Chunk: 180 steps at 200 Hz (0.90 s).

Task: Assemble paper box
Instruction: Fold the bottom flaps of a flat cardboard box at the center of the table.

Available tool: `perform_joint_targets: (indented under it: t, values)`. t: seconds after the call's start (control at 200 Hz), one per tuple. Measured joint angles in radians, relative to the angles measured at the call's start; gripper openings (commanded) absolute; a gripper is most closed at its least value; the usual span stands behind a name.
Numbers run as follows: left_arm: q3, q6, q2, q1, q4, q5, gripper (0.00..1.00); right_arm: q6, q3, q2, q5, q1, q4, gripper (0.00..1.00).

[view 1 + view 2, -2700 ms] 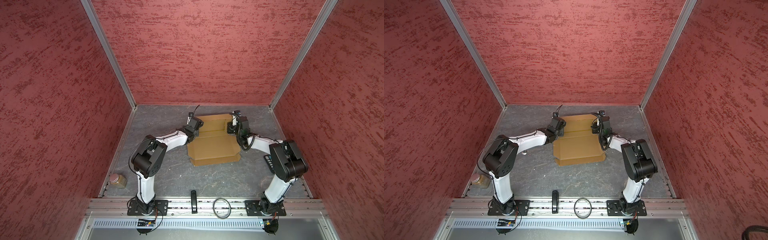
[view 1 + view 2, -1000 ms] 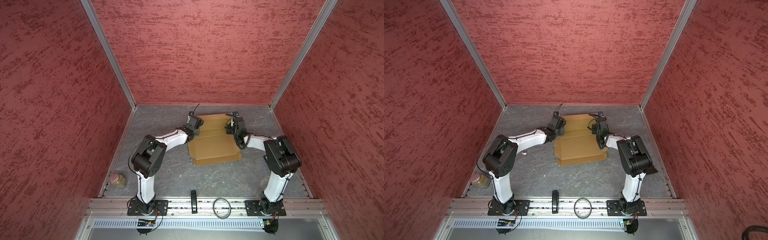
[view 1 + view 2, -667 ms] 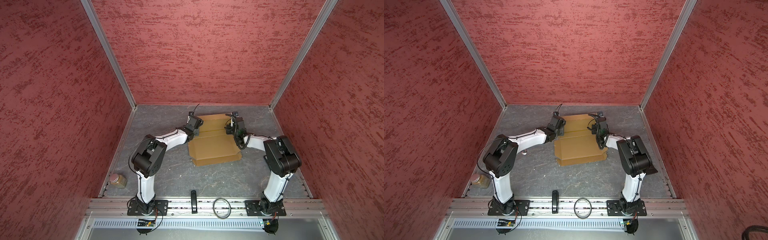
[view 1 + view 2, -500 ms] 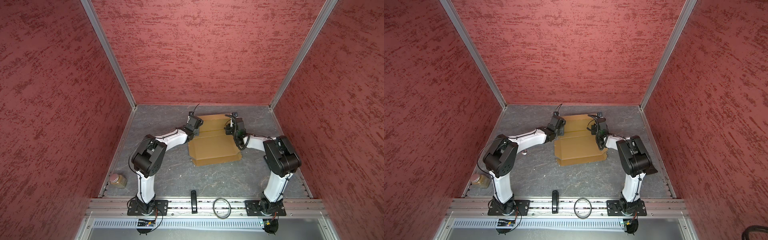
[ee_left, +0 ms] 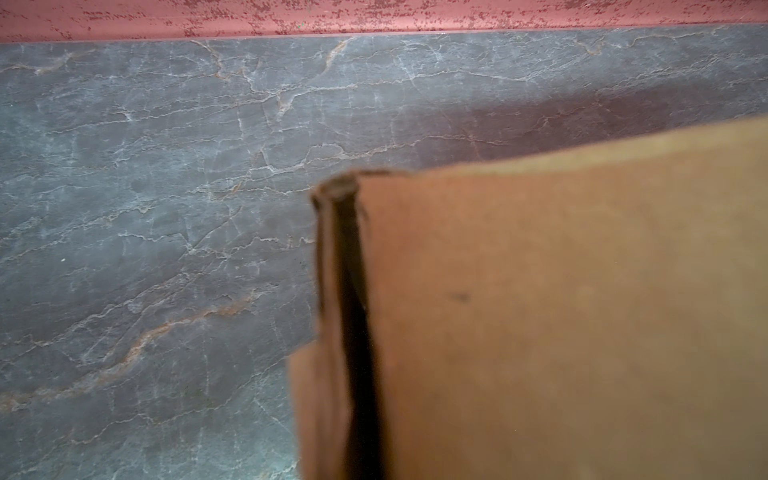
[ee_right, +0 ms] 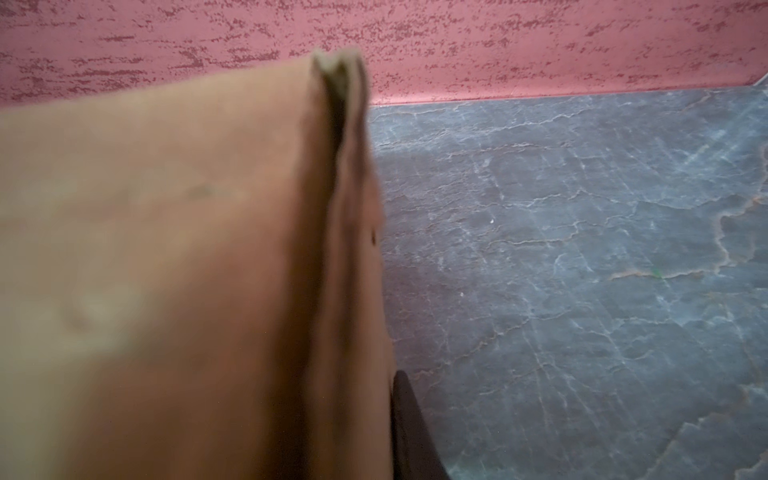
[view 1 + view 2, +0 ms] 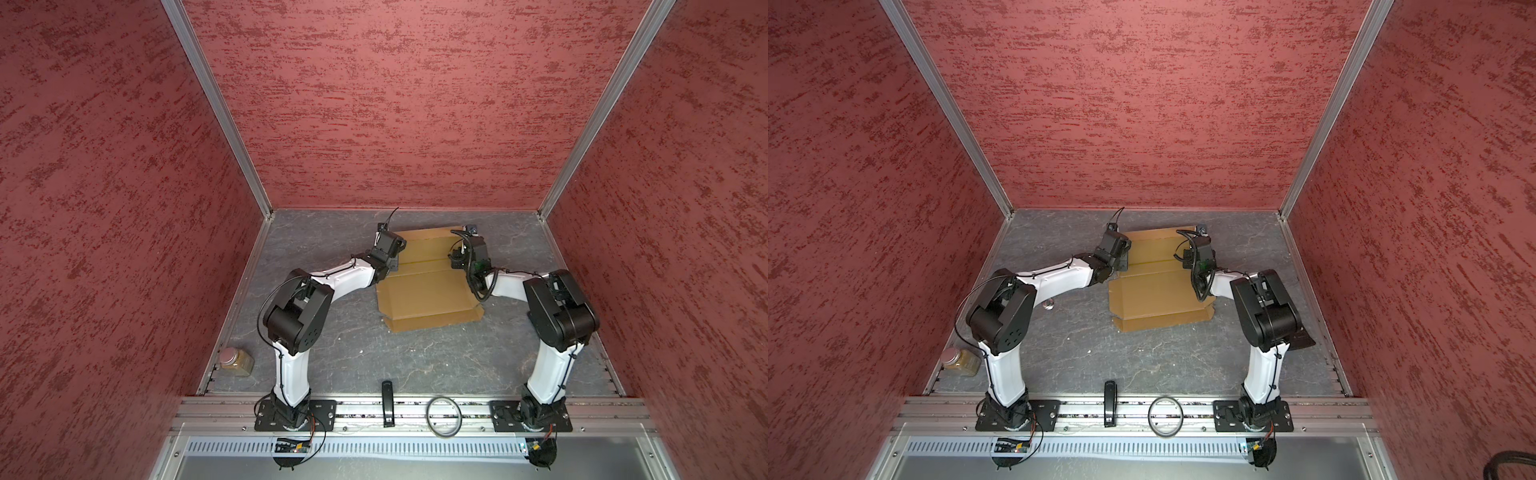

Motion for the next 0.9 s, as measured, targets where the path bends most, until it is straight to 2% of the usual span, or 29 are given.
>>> perform_joint_targets:
  t: [0.336,0.556,0.902]
  values:
    - [0.0,0.0,0.0,0.0,0.003,0.002,0.0,-0.001,0.01,0.008,0.009,0.001,0.001,0.06]
    - [0.006,0.0,0.004,0.0,0.002,0.003,0.0,0.002,0.012,0.008,0.008,0.002,-0.003,0.2]
    - [0.012,-0.002,0.008,0.002,-0.002,0.007,0.06,0.002,0.012,0.008,0.007,0.003,-0.004,0.18]
